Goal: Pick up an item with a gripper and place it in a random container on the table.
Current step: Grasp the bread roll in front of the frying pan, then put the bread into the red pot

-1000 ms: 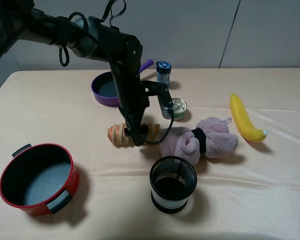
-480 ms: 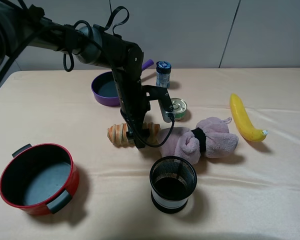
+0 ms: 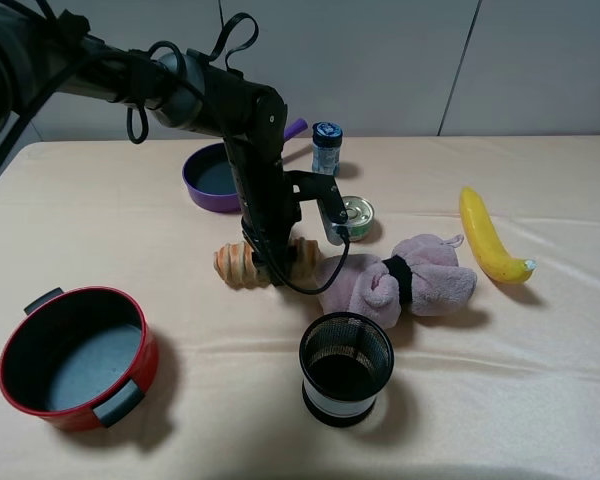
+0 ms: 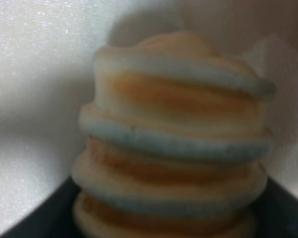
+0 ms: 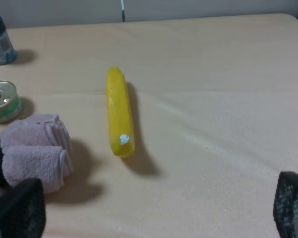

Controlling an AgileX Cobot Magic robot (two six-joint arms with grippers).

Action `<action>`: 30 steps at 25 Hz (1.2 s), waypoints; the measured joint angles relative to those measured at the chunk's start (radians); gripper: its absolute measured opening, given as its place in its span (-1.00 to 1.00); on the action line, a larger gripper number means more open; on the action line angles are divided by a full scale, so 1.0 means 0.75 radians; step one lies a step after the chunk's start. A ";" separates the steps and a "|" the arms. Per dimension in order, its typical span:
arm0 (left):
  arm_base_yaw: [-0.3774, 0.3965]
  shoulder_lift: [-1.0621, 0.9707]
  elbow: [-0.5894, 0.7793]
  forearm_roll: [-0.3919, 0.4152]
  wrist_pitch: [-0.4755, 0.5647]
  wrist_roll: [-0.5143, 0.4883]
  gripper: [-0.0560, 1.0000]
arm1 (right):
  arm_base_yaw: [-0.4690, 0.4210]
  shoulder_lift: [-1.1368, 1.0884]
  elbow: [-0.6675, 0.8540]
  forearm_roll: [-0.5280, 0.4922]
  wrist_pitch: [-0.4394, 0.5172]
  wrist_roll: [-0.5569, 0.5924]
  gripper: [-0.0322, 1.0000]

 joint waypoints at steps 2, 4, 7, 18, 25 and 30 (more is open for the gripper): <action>0.000 0.000 0.000 0.000 0.000 0.000 0.05 | 0.000 0.000 0.000 0.000 0.000 0.000 0.41; 0.000 0.000 0.000 0.000 0.000 0.000 -0.02 | 0.000 0.000 0.000 0.000 0.000 0.000 0.41; 0.000 0.000 0.000 0.000 0.001 0.001 -0.08 | 0.000 0.000 0.000 0.000 0.000 0.000 0.41; 0.000 -0.002 0.000 -0.003 0.001 0.001 -0.21 | 0.000 0.000 0.000 0.000 0.000 0.000 0.41; 0.000 -0.061 0.000 -0.001 0.034 0.001 -0.25 | 0.000 0.000 0.000 0.000 0.000 0.000 0.41; 0.000 -0.098 -0.001 -0.001 0.087 0.001 -0.27 | 0.000 0.000 0.000 0.000 0.000 0.000 0.41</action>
